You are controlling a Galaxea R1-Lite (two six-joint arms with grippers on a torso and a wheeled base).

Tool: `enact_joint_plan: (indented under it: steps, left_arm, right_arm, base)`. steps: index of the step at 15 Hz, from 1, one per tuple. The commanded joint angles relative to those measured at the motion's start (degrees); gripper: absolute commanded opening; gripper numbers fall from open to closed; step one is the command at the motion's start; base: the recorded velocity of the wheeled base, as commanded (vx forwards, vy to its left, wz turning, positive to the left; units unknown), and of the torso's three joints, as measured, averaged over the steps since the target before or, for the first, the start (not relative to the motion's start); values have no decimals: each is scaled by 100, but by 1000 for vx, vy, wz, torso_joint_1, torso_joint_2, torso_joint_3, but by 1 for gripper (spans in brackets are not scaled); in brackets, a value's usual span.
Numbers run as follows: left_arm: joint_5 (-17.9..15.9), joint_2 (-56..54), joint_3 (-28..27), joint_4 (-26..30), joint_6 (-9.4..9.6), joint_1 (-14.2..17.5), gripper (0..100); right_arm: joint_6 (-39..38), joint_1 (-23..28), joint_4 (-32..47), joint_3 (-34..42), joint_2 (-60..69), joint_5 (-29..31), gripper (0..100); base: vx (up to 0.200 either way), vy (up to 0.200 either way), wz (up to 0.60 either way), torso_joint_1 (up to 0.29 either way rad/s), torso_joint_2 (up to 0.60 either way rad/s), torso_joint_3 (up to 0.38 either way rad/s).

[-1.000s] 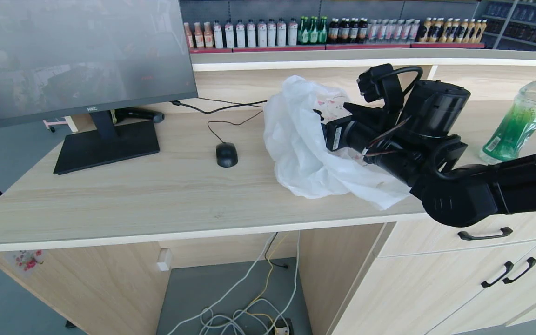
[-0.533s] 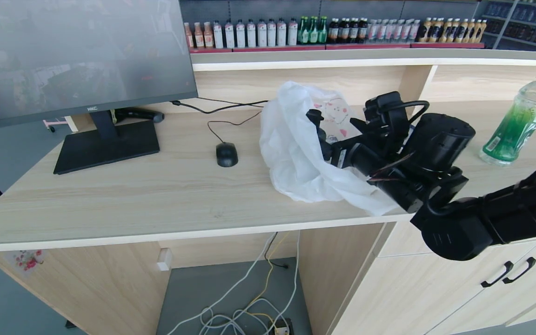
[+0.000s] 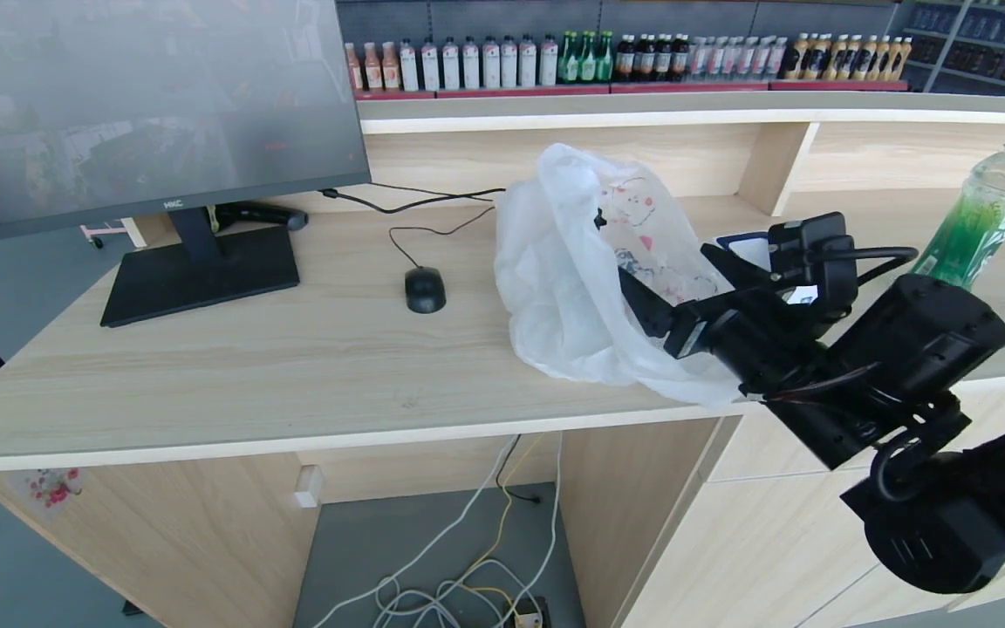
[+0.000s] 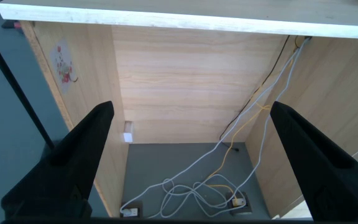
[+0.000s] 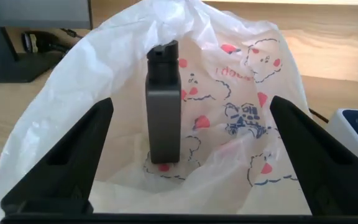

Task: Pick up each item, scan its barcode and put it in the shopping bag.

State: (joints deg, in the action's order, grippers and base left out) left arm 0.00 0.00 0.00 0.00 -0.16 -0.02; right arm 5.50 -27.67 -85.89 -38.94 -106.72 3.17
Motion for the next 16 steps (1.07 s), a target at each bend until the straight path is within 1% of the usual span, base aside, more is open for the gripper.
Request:
enact_joint_plan:
  steps: [1, 2, 4, 8, 10, 11, 12, 16]
  left_arm:
    - [0, 0, 0, 0, -2, -6, 100]
    - [0, 0, 0, 0, -2, -6, 100]
    - [0, 0, 0, 0, -2, 2, 100]
    - [0, 0, 0, 0, -2, -6, 100]
    - [0, 0, 0, 0, -2, 2, 100]
    - [0, 0, 0, 0, -2, -6, 100]
    - [0, 0, 0, 0, 16, -6, 100]
    - [0, 0, 0, 0, -2, -6, 100]
  right_arm:
    - [-102, -1, -287, 255, 450, -9, 100]
    - [-137, -28, -411, 308, 503, -9, 100]
    - [-189, -159, -411, 536, 758, 17, 100]
    - [-189, -186, -411, 624, 889, 61, 100]
    - [-189, -485, -411, 756, 1012, 254, 100]
    - [-198, -643, -411, 958, 1109, 272, 100]
    - [-198, -687, -411, 1055, 1171, 272, 100]
    - [-233, -643, -411, 1336, 1417, 272, 100]
  base:
    - [0, 0, 0, 0, 0, 0]
    - [0, 0, 0, 0, 0, 0]
    - [0, 0, 0, 0, 0, 0]
    - [0, 0, 0, 0, 0, 0]
    - [0, 0, 0, 0, 0, 0]
    - [0, 0, 0, 0, 0, 0]
    - [0, 0, 0, 0, 0, 0]
    - [0, 0, 0, 0, 0, 0]
